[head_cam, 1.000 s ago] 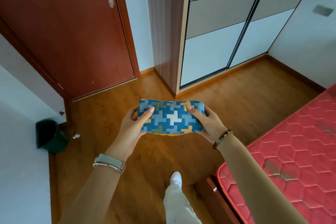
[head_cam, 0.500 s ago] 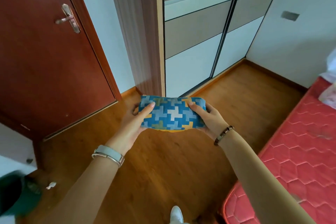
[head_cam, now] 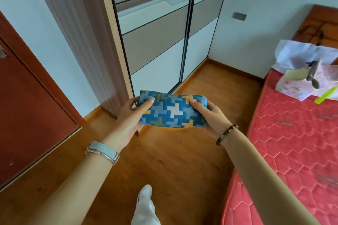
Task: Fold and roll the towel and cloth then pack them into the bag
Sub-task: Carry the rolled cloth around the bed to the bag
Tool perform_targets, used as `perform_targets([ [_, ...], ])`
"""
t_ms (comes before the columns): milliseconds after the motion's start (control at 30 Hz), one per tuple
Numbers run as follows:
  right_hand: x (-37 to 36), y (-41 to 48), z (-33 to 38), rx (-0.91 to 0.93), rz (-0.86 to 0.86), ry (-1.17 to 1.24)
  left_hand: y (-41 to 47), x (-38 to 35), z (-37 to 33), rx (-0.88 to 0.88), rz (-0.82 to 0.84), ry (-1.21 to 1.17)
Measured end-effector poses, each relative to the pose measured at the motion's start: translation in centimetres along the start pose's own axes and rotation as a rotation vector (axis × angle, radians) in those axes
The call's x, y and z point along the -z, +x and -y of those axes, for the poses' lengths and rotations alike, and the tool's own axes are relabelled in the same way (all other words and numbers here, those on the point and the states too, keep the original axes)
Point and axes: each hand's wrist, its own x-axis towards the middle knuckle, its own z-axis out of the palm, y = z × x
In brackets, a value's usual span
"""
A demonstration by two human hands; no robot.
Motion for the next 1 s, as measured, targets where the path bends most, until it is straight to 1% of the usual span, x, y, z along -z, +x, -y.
perform_targets([
  [300,-1.7,7.7,5.9,0.111,-0.156,0.048,13.9,-0.1,-6.5,-0.029,0.146,0.108],
  [533,-2.8,11.6,10.0,0.153,-0.296,0.090,21.8,-1.0,-11.2,-0.017,0.296,0.161],
  [767,-1.5,13.3,11.6,0.185,-0.399,0.158,27.0,-3.9,-12.3,0.020,0.444,0.172],
  [1000,2.1,14.9,12.7,0.199,-0.489,0.209,31.1,-8.2,-11.6,0.073,0.524,0.198],
])
